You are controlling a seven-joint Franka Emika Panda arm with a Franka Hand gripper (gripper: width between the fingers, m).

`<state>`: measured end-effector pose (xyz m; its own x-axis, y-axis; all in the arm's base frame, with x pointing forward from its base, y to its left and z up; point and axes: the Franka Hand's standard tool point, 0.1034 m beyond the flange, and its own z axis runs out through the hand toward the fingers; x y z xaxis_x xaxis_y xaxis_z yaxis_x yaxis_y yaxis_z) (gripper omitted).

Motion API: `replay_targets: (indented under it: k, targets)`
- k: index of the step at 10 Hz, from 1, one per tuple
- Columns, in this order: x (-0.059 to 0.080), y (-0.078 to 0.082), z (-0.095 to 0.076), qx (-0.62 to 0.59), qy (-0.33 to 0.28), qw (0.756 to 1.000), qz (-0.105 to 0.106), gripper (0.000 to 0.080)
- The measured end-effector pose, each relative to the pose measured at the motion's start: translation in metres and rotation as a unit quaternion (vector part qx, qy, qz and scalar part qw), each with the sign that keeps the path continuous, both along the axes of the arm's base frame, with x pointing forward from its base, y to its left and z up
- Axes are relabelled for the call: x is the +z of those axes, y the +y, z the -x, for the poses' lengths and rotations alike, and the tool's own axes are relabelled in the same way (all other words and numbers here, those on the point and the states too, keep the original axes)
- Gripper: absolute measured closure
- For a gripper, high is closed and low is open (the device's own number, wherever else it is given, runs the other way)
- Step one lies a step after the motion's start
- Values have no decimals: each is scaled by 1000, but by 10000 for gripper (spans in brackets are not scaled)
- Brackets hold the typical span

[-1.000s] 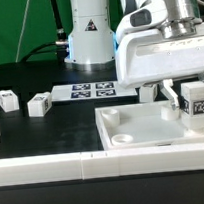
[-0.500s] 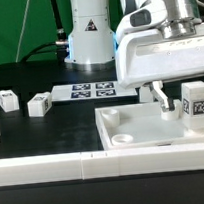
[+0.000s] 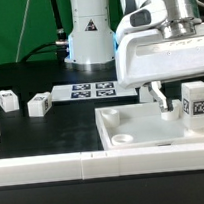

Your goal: Assemble one leg

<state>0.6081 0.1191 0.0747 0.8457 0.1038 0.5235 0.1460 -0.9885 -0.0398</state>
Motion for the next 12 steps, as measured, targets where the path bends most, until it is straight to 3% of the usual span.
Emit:
replay_targets:
  k: [3,6,8,9,12]
  targets:
    - [25,-1,-7,-3,-4,1000,-3,151]
    - [26,-2,-9,-3,1,1000,-3,151]
    - [16,1,-8,5,91,996,-5,151]
    - [17,1,-14,7,123,992,-5,151]
    - [13,-4,-9,16,248,969,-6,151]
